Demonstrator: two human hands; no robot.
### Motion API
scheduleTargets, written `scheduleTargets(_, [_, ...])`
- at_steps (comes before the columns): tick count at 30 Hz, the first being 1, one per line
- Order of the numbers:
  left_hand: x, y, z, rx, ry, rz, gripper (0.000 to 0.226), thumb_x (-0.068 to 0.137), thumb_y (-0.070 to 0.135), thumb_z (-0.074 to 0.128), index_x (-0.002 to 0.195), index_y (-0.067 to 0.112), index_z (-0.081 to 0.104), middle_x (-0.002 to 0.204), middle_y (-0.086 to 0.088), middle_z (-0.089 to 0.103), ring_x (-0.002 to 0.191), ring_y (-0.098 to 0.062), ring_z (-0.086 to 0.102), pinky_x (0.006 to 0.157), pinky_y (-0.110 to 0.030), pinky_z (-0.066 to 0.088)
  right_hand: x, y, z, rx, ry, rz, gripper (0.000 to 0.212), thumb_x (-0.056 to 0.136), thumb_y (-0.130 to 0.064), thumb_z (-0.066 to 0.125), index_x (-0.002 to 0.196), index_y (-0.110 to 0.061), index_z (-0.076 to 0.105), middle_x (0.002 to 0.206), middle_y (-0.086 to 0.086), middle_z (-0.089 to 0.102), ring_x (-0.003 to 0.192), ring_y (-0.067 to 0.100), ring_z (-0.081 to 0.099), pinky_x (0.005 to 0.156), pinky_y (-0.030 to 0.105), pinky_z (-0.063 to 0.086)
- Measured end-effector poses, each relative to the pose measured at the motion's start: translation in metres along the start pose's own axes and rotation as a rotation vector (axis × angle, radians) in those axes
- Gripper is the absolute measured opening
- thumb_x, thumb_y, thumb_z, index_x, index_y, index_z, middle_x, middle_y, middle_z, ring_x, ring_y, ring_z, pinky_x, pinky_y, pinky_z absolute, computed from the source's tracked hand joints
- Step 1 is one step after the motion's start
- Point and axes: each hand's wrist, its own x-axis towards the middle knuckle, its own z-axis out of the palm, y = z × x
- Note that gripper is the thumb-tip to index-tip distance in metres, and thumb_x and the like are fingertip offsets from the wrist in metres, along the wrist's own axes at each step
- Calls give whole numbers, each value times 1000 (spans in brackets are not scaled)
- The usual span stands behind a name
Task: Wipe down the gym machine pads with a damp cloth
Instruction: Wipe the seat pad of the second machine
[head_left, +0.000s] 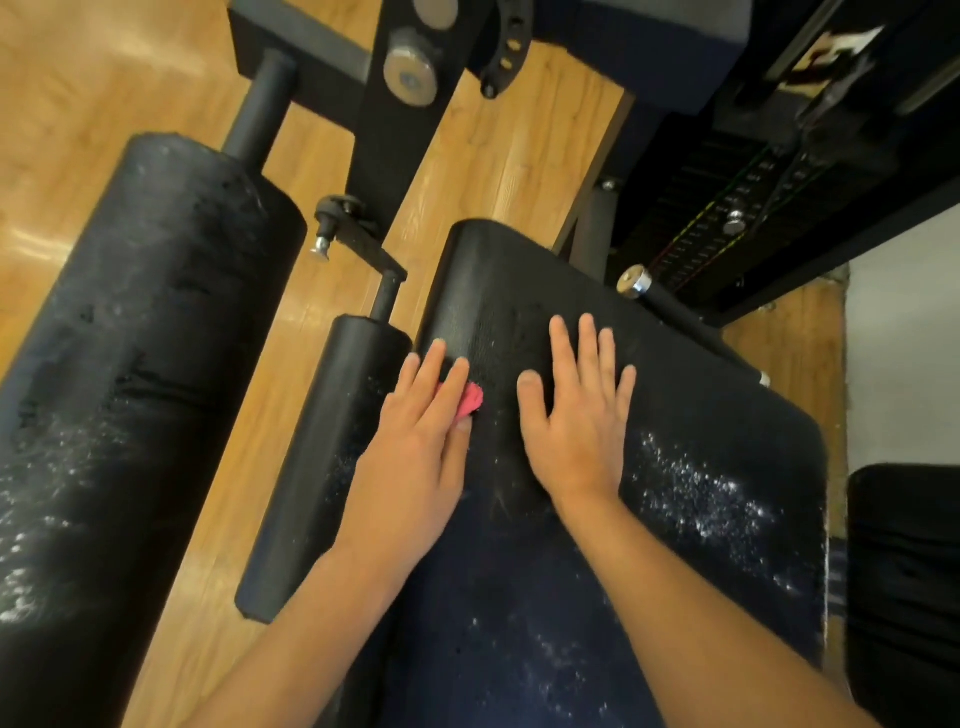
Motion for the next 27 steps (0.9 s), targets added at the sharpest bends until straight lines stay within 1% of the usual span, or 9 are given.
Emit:
scheduleTargets(3, [54,12,3,20,21,43,52,110,30,41,160,26,30,169,11,12,157,-10,2,127,-40,17,4,2,-5,4,-51,2,65,103,-57,21,163,-35,13,172,-6,0,158,13,-11,128,50,-2])
scheduleTargets(6, [95,17,4,72,38,51,51,110,30,40,160,24,31,170,5,16,158,-15,6,122,-33,18,10,3,-11,113,-98,6,62,104,-53,33,162,-36,19,172,-9,3,157,10,-10,128,48,-3])
scheduleTargets(8, [117,18,5,103,46,58,51,110,28,40,160,21,32,170,0,17,158,-21,9,124,-38,19,10,7,-15,136,-106,20,60,104,-50,35,161,-38,23,171,-10,7,157,8,-6,129,47,-1])
scheduleTargets(10, [137,21,6,140,49,86,49,110,26,40,158,16,35,169,-7,22,157,-28,15,125,-47,26,0,12,-17,73,-105,44,62,102,-55,27,162,-38,20,172,-9,4,158,10,-7,128,47,-4])
scheduleTargets(14, [169,36,11,236,35,164,45,109,26,40,152,13,43,165,-13,29,153,-29,24,113,-52,41,-23,24,-13,12,-107,89,64,101,-62,15,161,-42,7,170,-10,-9,156,11,-18,127,50,-10])
scheduleTargets(17, [186,41,13,322,36,151,42,108,31,41,146,15,51,164,-12,31,151,-28,29,104,-53,45,-21,25,-7,9,-73,89,63,102,-63,16,161,-43,7,171,-9,-7,157,12,-17,127,51,-6])
scheduleTargets(19, [191,43,14,338,31,140,42,108,32,41,144,13,53,164,-12,33,151,-29,28,107,-54,43,-22,24,-6,3,-60,85,62,102,-62,17,161,-42,8,171,-8,-4,157,13,-15,128,51,-5])
scheduleTargets(22, [194,42,17,380,20,162,44,110,31,37,144,9,52,163,-14,33,154,-33,22,119,-55,31,-24,26,-6,4,-35,79,62,103,-61,19,161,-41,12,172,-5,2,158,14,-11,128,52,-2])
scheduleTargets(27, [190,43,17,409,-27,170,45,111,27,34,150,7,44,167,-14,24,156,-37,13,122,-56,19,-23,28,-4,-2,-23,74,62,104,-60,23,162,-39,16,172,-4,5,159,16,-8,128,54,1])
